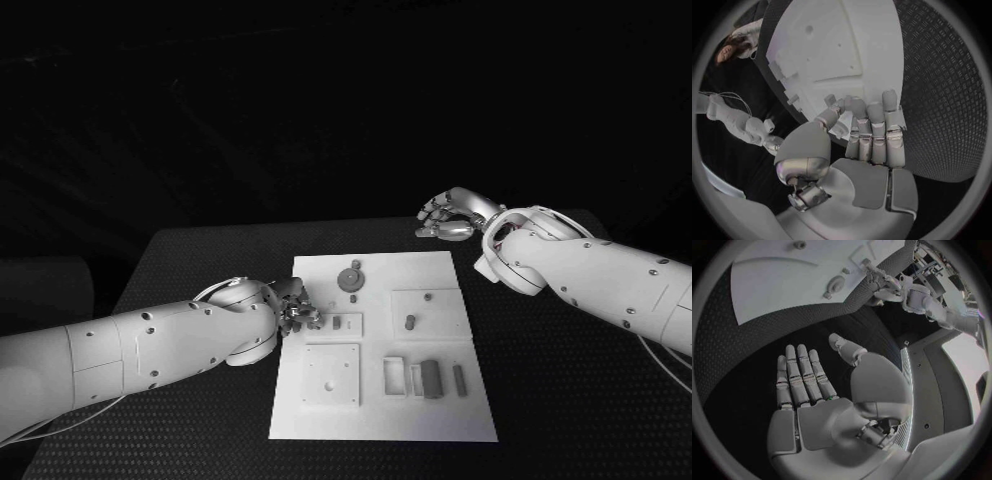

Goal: Assemble the parts on the task board

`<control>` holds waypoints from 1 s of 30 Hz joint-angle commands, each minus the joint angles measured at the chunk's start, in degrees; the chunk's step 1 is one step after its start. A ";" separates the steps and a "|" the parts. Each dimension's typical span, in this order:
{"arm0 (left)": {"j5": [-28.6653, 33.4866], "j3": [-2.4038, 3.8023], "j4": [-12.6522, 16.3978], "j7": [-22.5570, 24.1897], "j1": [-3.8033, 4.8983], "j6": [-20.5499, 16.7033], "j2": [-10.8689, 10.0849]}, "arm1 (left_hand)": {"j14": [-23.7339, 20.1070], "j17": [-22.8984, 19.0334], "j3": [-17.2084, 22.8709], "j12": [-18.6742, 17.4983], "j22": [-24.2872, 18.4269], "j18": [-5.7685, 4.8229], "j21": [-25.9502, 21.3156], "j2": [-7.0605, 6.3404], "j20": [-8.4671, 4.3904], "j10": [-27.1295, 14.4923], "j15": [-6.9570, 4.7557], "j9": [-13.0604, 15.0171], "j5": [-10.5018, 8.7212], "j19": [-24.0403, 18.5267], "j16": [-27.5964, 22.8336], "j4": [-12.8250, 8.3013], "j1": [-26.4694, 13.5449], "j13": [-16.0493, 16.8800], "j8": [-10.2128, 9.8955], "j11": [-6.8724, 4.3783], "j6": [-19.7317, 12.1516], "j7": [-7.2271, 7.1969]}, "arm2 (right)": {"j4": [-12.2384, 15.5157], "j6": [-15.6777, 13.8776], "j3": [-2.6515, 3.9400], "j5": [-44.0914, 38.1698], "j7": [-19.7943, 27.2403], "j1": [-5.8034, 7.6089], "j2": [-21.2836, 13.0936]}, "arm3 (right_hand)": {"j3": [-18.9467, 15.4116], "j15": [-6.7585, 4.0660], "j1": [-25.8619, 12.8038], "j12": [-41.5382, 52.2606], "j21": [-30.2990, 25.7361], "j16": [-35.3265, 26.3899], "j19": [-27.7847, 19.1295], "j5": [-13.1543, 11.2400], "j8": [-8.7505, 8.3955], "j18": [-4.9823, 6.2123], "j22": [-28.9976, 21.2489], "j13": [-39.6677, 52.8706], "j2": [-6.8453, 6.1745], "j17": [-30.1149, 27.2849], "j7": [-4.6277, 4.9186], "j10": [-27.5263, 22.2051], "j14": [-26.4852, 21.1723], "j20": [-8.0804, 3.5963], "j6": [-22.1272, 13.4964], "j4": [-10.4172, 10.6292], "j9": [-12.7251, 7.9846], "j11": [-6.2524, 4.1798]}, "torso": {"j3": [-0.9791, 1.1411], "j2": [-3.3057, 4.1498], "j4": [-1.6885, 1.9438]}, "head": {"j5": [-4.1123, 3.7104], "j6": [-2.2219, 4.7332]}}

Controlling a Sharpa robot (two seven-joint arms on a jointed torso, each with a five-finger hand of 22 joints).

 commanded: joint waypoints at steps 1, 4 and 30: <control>-1.95 -0.26 -0.07 -0.62 -0.34 1.57 0.00 | 0.39 0.02 0.02 0.34 1.51 0.28 0.43 1.73 -0.07 0.74 -0.11 0.09 0.37 0.23 0.44 -0.38 1.59 0.11 0.25 -0.19 1.88 -1.10 | 0.04 0.66 0.02 -0.08 0.66 -0.05 0.04 | -0.02 0.07 0.25 -0.33 -0.39 0.13 -0.05 0.09 0.24 -1.13 0.08 -0.07 -0.29 -0.06 1.63 0.43 -0.05 -0.12 -0.38 0.26 -0.09 0.01 | 0.00 0.01 -0.01 | 0.02 0.02; -1.95 -0.26 -0.07 -0.69 -0.34 1.71 0.00 | 0.44 0.03 0.03 0.44 1.52 0.30 0.58 1.71 -0.07 0.81 -0.12 0.09 0.46 0.27 0.56 -0.36 1.60 0.15 0.30 -0.22 1.96 -1.13 | 0.07 0.66 0.02 -0.08 0.70 -0.06 0.02 | -0.02 0.07 0.25 -0.35 -0.40 0.13 -0.05 0.09 0.24 -1.13 0.09 -0.07 -0.29 -0.07 1.63 0.44 -0.06 -0.12 -0.38 0.26 -0.10 0.01 | 0.01 0.00 -0.02 | 0.03 0.02; 0.15 -0.26 -0.39 -0.51 -0.34 2.52 0.63 | 0.00 -0.86 -2.34 0.82 1.31 0.53 1.82 -4.94 -0.22 0.68 -0.35 -0.26 -2.56 -0.48 1.15 6.30 -5.75 0.04 0.61 -0.16 1.92 -1.13 | 0.03 0.74 0.02 -0.08 0.70 -0.06 0.05 | -0.06 0.10 0.28 -0.55 -0.54 0.13 -0.07 0.09 0.29 -1.16 0.24 -0.06 -0.37 -0.20 1.63 0.54 -0.12 -0.11 -0.42 0.25 -0.17 0.00 | 0.08 -0.02 0.00 | 0.07 -0.32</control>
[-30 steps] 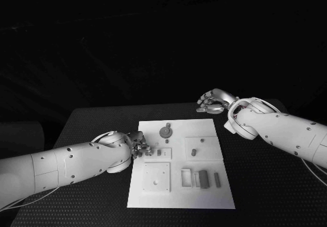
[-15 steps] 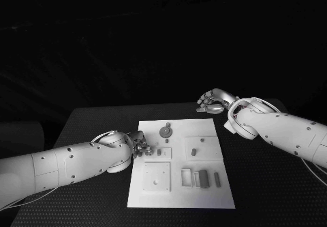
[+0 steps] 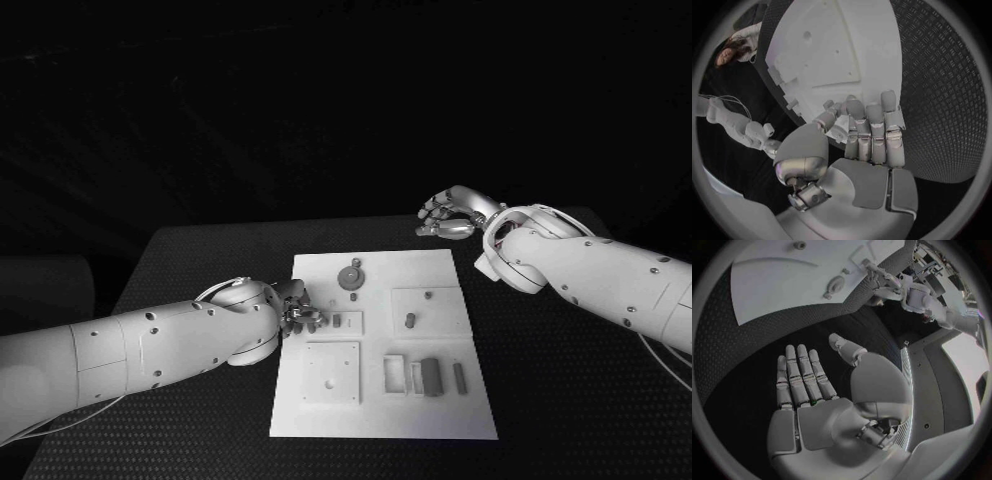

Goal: Assemble the parts on the task board

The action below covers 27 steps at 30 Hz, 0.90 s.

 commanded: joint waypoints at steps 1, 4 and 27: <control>0.71 -0.02 0.00 -0.16 -0.04 1.09 0.17 | -0.03 -0.12 -0.13 0.39 1.32 0.54 0.27 -0.53 0.01 -0.21 -0.36 -0.06 -0.41 -0.27 0.37 0.75 -1.05 -0.08 -0.14 0.14 -0.30 -0.05 | 0.01 0.67 0.02 -0.08 0.63 -0.03 0.07 | -0.06 0.10 0.28 -0.34 -0.32 0.13 -0.07 0.09 0.30 -1.16 0.07 -0.06 -0.37 -0.10 1.62 0.55 -0.12 -0.11 -0.42 0.25 -0.08 0.00 | 0.00 0.01 0.01 | 0.00 0.05; 0.73 -0.02 -0.06 -0.14 -0.04 1.03 0.20 | -0.06 -0.15 -0.17 0.42 1.32 0.56 0.33 -0.82 0.00 -0.22 -0.38 -0.03 -0.46 -0.30 0.44 1.19 -1.39 -0.07 -0.08 0.14 -0.35 -0.05 | -0.01 0.68 0.02 -0.08 0.63 -0.03 0.11 | -0.06 0.10 0.29 -0.36 -0.34 0.13 -0.07 0.09 0.30 -1.16 0.09 -0.06 -0.37 -0.12 1.63 0.56 -0.13 -0.11 -0.42 0.25 -0.09 0.00 | -0.02 0.01 0.00 | 0.01 0.07; 1.41 0.04 -0.71 0.33 -0.03 -2.19 -0.29 | -1.07 -0.47 -10.50 0.29 1.08 0.91 0.30 -0.75 -0.22 -1.05 -0.76 0.58 -0.43 -1.48 0.84 -1.02 -7.74 -0.04 0.24 0.12 -1.75 -0.03 | -0.14 0.62 0.02 -0.09 0.67 -0.14 0.10 | -0.10 0.12 0.30 -0.53 -0.47 0.12 -0.10 0.09 0.35 -1.19 0.22 -0.06 -0.41 -0.23 1.65 0.63 -0.19 -0.11 -0.46 0.25 -0.15 0.00 | -0.08 0.04 0.02 | -0.20 0.18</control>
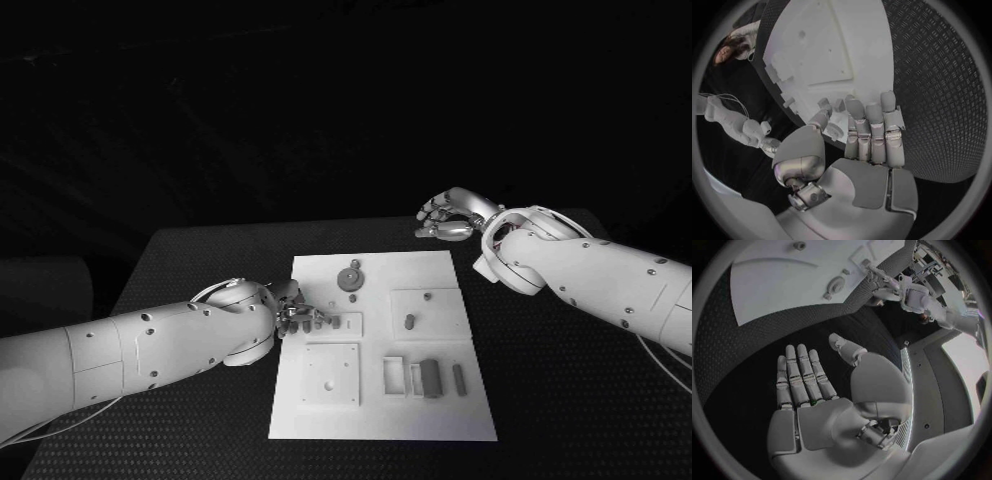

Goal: Assemble the parts on the task board

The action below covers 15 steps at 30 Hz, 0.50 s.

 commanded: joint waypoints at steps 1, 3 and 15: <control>0.83 0.01 0.10 0.57 -0.02 -1.58 0.09 | -0.36 -0.09 -0.50 0.02 1.05 0.92 0.08 0.09 -0.03 -0.33 -0.05 -0.05 -0.18 -0.25 0.17 -0.01 -0.61 -0.01 0.12 0.02 -0.45 0.03 | 0.01 0.59 0.02 -0.09 0.63 -0.06 0.02 | -0.10 0.12 0.30 -0.32 -0.25 0.12 -0.10 0.09 0.35 -1.19 0.09 -0.06 -0.41 -0.06 1.65 0.22 -0.20 -0.11 -0.46 0.25 -0.06 0.00 | 0.01 0.00 0.01 | -0.06 -0.07; 1.12 0.03 0.17 0.68 -0.02 -1.75 0.01 | -0.36 -0.10 -0.52 0.02 1.04 0.93 0.07 0.14 -0.04 -0.34 -0.06 -0.06 -0.17 -0.24 0.17 -0.02 -0.62 -0.02 0.12 0.02 -0.47 0.04 | 0.02 0.60 0.02 -0.09 0.63 -0.07 0.01 | -0.10 0.12 0.30 -0.33 -0.26 0.12 -0.10 0.09 0.35 -1.19 0.10 -0.06 -0.41 -0.07 1.65 0.22 -0.20 -0.11 -0.46 0.26 -0.06 0.01 | 0.02 0.00 0.02 | -0.07 -0.06; 9.79 3.01 1.24 7.26 0.10 -7.62 -2.19 | -4.89 -2.22 -0.57 -3.68 -0.37 -0.38 -3.32 1.18 1.16 -5.71 1.30 -1.10 -0.15 -4.44 -3.48 -3.79 1.96 -1.84 -2.51 2.53 -6.04 2.59 | -0.04 0.51 0.02 -0.09 0.66 -0.10 -0.08 | -0.11 0.13 0.29 -0.40 -0.31 0.13 -0.10 0.09 0.37 -1.20 0.16 -0.06 -0.40 -0.11 1.66 0.26 -0.20 -0.10 -0.47 0.28 -0.09 0.01 | 0.07 -0.08 0.00 | -0.28 0.46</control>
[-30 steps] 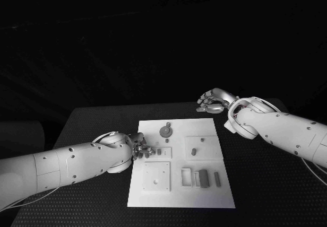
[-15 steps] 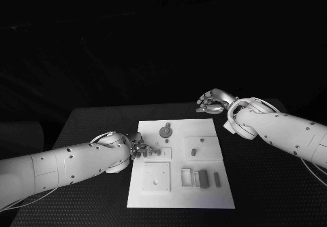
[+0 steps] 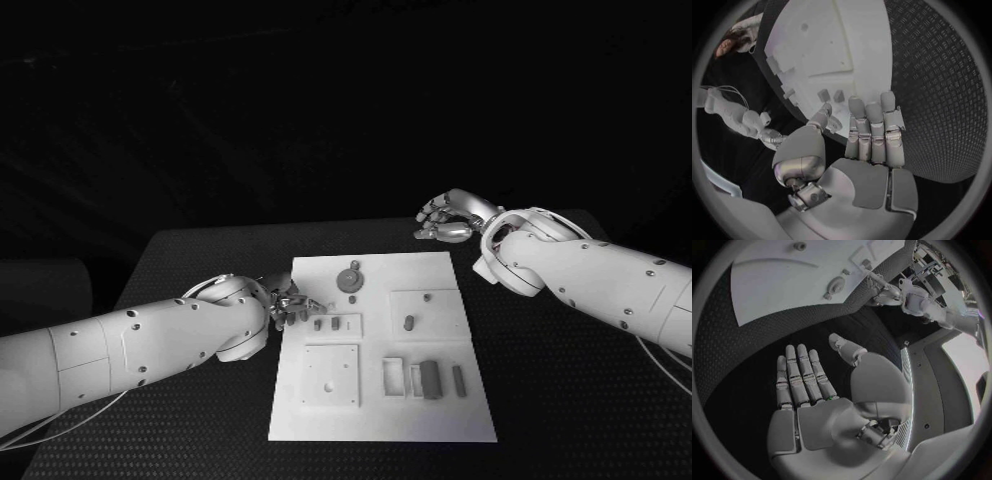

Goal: Assemble the parts on the task board

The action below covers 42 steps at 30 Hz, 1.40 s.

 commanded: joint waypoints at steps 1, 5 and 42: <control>10.16 0.47 0.14 10.07 0.25 -6.12 -0.32 | -2.43 -1.01 0.55 -2.13 -0.73 -0.65 -1.90 0.57 0.88 -2.67 1.09 -0.33 -0.02 -2.35 -1.94 -1.55 2.05 -1.19 -1.10 1.33 -2.63 1.38 | -0.06 0.51 0.02 -0.09 0.64 -0.04 -0.02 | -0.12 0.13 0.29 -0.40 -0.31 0.13 -0.10 0.09 0.37 -0.58 0.07 -0.06 -0.40 -0.05 1.66 0.27 -0.21 -0.10 -0.47 0.29 -0.09 0.01 | 0.01 -0.02 -0.01 | -0.17 0.30; 13.84 0.84 -1.30 18.92 0.69 -12.14 0.37 | -6.80 -2.64 3.53 -5.75 -2.24 -0.85 -4.99 1.53 3.22 -7.15 3.53 -0.12 3.64 -6.59 -5.21 -2.33 10.64 -3.28 -1.48 3.36 -6.12 3.24 | -0.11 0.54 0.02 -0.09 0.64 -0.04 -0.04 | -0.12 0.13 0.28 -0.42 -0.33 0.14 -0.10 0.09 0.39 -0.58 0.09 -0.06 -0.39 -0.06 1.65 0.28 -0.21 -0.10 -0.47 0.30 -0.10 0.01 | 0.02 -0.02 0.00 | -0.23 0.51; -22.31 -0.21 -14.26 24.24 -0.37 -0.86 13.90 | -2.38 -2.62 9.04 -38.24 -5.53 1.16 -9.63 -4.86 5.63 -7.49 6.00 -4.80 0.27 -1.79 -10.97 -1.68 25.54 -19.70 -6.29 10.05 -11.37 5.35 | -0.50 0.56 0.02 0.16 0.80 -0.28 1.10 | -0.10 0.13 0.54 -0.83 -0.62 0.26 0.03 0.10 0.56 -0.55 0.47 -0.04 -0.11 -0.31 1.64 0.56 -0.18 -0.15 -0.48 0.11 -0.26 -0.02 | 0.05 0.10 0.01 | -0.65 0.77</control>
